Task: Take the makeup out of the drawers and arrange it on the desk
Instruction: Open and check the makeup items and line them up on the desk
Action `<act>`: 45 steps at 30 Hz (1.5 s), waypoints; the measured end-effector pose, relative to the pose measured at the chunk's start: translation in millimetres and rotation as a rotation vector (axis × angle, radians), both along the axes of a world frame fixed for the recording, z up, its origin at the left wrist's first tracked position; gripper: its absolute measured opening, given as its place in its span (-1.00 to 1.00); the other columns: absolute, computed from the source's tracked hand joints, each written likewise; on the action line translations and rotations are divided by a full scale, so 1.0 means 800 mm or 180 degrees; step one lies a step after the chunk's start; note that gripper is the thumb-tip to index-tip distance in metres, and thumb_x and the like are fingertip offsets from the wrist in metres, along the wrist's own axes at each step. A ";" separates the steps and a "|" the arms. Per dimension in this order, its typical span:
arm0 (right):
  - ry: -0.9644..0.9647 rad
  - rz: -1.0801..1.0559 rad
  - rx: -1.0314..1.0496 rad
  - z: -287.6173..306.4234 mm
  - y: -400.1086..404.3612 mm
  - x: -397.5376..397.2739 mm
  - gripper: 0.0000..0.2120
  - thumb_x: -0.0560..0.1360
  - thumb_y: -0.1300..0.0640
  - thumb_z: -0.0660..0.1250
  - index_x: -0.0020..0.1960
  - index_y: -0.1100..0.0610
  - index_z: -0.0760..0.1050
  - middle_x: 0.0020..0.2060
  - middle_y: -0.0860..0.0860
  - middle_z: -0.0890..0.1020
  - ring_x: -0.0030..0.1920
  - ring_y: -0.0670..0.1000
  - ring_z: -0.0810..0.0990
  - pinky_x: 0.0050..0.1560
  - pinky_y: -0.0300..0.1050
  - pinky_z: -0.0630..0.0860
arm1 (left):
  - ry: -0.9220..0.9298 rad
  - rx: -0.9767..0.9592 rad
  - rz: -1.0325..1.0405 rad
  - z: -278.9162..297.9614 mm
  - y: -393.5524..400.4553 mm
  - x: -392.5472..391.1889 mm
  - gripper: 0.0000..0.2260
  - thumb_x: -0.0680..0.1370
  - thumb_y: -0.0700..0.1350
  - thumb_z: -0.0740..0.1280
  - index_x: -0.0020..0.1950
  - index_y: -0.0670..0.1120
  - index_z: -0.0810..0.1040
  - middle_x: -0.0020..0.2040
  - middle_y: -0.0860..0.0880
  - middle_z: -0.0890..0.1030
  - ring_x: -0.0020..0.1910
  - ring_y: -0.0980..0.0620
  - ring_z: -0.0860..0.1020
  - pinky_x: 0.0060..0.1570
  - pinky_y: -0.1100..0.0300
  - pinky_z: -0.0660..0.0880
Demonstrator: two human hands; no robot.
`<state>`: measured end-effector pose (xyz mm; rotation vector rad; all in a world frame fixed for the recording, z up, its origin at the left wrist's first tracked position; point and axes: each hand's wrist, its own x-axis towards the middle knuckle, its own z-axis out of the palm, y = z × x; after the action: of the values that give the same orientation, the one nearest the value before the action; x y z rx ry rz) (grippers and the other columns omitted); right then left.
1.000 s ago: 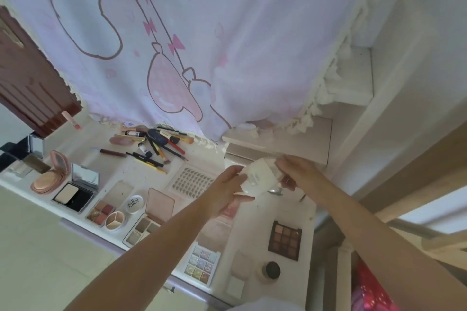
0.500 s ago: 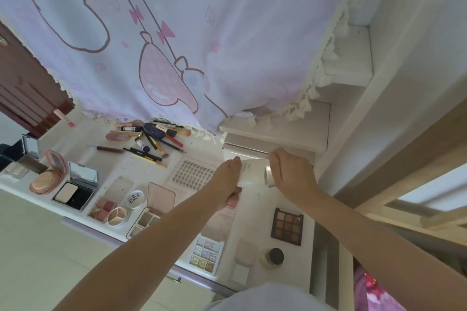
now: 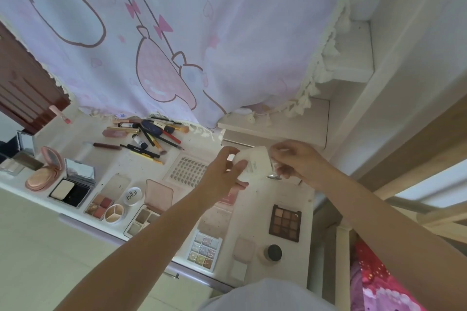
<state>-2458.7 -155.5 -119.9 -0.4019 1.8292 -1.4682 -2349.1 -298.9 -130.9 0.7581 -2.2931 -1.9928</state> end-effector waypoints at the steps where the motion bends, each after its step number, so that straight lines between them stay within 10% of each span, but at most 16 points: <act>1: 0.0483 0.0119 0.0039 -0.003 0.005 -0.001 -0.89 0.49 0.31 0.28 -0.05 0.13 0.44 -0.31 -0.03 0.55 -0.50 -0.23 0.51 -0.46 -0.40 0.42 | -0.0072 0.0344 0.0133 -0.001 -0.001 -0.001 -0.92 0.61 -0.12 0.15 0.06 -0.10 0.38 -0.32 -0.08 0.60 -0.44 0.07 0.59 -0.37 0.26 0.60; 5: 0.1513 0.0543 -0.0037 -0.010 0.012 -0.005 -0.67 0.40 0.42 0.34 -0.07 -0.01 0.47 -0.16 -0.23 0.56 -0.24 -0.38 0.54 -0.14 -0.52 0.44 | -0.0366 0.1469 0.0218 -0.006 -0.006 0.001 -0.81 0.63 -0.11 0.08 -0.01 -0.17 0.42 -0.32 -0.15 0.52 -0.58 0.13 0.54 -0.54 0.30 0.53; 9: 0.1459 0.0544 -0.0437 -0.021 0.015 -0.002 -0.30 0.35 0.62 0.22 -0.32 -0.23 0.61 -0.15 -0.35 0.63 -0.03 -0.32 0.57 0.06 -0.41 0.47 | -0.0756 0.2358 0.0601 -0.013 -0.010 0.005 -0.77 0.61 -0.05 0.12 -0.08 -0.19 0.41 -0.51 -0.14 0.54 -0.69 0.13 0.43 -0.64 0.39 0.43; 14: 0.0447 -0.0059 -0.0824 -0.019 0.006 -0.002 -0.42 0.39 0.61 0.12 -0.47 0.01 0.56 -0.18 -0.14 0.67 -0.05 -0.06 0.61 -0.06 -0.28 0.55 | -0.0900 0.2675 0.0800 -0.022 -0.011 0.002 -0.76 0.60 -0.04 0.15 -0.12 -0.19 0.42 -0.57 -0.15 0.52 -0.72 0.12 0.41 -0.69 0.37 0.42; 17: 0.0160 -0.0017 -0.0459 -0.008 -0.001 0.001 -0.81 0.46 0.42 0.25 -0.11 0.15 0.47 -0.16 -0.02 0.58 -0.21 0.03 0.56 -0.30 -0.23 0.59 | -0.0902 0.2625 0.0776 -0.023 -0.012 0.000 -0.76 0.61 -0.05 0.15 -0.11 -0.21 0.42 -0.56 -0.15 0.53 -0.71 0.12 0.43 -0.68 0.35 0.44; 23: 0.1309 0.0654 0.0198 -0.008 0.002 0.006 -0.61 0.37 0.38 0.40 -0.09 -0.11 0.46 -0.16 -0.21 0.54 -0.18 -0.23 0.54 -0.15 -0.45 0.49 | -0.1189 0.2449 0.0707 -0.027 -0.014 0.002 -0.71 0.61 -0.02 0.12 -0.16 -0.19 0.44 -0.60 -0.08 0.49 -0.73 0.15 0.38 -0.71 0.41 0.36; 33: 0.1754 0.1304 0.0723 -0.017 0.000 0.004 -0.60 0.33 0.29 0.46 0.09 0.00 0.48 -0.09 -0.21 0.52 -0.23 -0.44 0.49 -0.15 -0.57 0.37 | -0.1750 0.2300 0.0211 -0.037 -0.004 -0.003 -0.64 0.59 0.00 0.08 -0.25 -0.18 0.47 -0.64 0.03 0.41 -0.73 0.21 0.30 -0.73 0.45 0.23; 45: 0.2357 0.1572 0.2341 -0.075 -0.016 0.020 -0.82 0.36 0.15 0.30 -0.05 0.17 0.50 -0.18 0.06 0.57 -0.19 0.05 0.48 -0.31 -0.18 0.29 | -0.1879 0.0401 0.0218 -0.092 -0.003 0.022 -0.74 0.61 -0.15 0.08 0.21 -0.24 0.41 -0.24 -0.10 0.51 -0.34 0.02 0.48 -0.35 0.25 0.44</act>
<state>-2442.6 -168.0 -180.0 -1.0052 2.4246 -0.2457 -2331.1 -300.9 -204.8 1.5970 -2.3639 -2.1084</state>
